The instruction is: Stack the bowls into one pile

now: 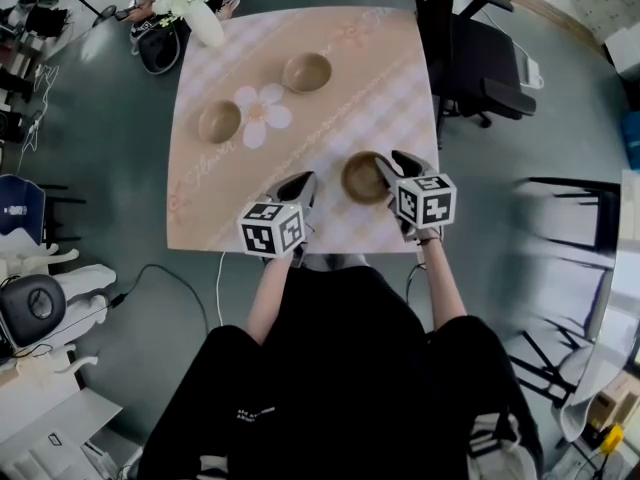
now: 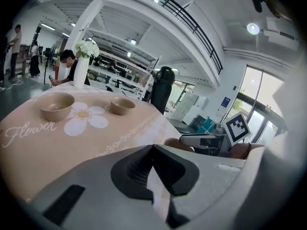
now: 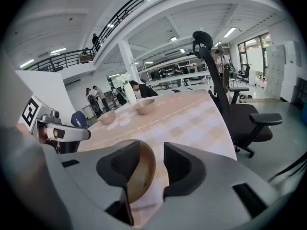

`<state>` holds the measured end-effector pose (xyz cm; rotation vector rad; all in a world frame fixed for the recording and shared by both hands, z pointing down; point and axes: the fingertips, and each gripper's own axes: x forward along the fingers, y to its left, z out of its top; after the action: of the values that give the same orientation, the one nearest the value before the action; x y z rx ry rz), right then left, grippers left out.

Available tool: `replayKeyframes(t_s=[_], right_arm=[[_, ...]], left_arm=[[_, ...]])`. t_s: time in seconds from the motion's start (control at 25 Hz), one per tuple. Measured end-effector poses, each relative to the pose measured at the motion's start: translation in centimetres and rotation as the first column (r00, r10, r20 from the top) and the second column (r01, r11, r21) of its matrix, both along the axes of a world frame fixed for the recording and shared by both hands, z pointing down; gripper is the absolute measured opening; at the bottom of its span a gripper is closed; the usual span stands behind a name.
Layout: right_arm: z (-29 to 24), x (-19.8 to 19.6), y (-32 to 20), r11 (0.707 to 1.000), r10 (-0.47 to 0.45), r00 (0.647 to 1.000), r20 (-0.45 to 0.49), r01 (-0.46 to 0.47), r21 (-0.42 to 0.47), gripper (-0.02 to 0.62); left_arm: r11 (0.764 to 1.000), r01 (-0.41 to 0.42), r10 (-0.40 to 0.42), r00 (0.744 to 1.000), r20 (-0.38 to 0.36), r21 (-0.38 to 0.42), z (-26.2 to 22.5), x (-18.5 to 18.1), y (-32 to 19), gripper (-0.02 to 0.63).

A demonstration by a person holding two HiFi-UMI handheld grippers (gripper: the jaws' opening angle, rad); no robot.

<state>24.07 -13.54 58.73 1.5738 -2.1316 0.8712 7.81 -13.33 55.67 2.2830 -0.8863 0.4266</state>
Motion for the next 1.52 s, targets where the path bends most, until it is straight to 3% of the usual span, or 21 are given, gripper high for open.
replayKeyframes(t_s=[0.36,0.68,0.96,1.52], right_arm=[[1.5,-0.1,-0.4,0.996,0.034,0.999,0.020,-0.033,-0.081,0.126],[1.5,-0.7,-0.7,0.996,0.013,0.999,0.050,-0.009,-0.091,0.023],[0.4,-1.0,-1.5,0.998,-0.003,0.997,0.080,0.007,-0.055,0.014],[-4.7,-2.1,-5.2,0.993,0.086,0.959,0.269,-0.105,0.056,0.014]], left_arm=[[0.998,-0.024,0.024,1.000,-0.001,-0.055,1.4,0.5,-0.1,-0.003],[0.998,-0.010,0.010,1.000,-0.008,-0.055,1.2,0.6,-0.4,-0.003],[0.999,0.033,-0.034,0.999,-0.016,-0.036,0.9,-0.3,-1.0,-0.003],[0.989,0.140,-0.137,0.989,-0.052,0.048,-2.2,-3.4,-3.5,-0.003]])
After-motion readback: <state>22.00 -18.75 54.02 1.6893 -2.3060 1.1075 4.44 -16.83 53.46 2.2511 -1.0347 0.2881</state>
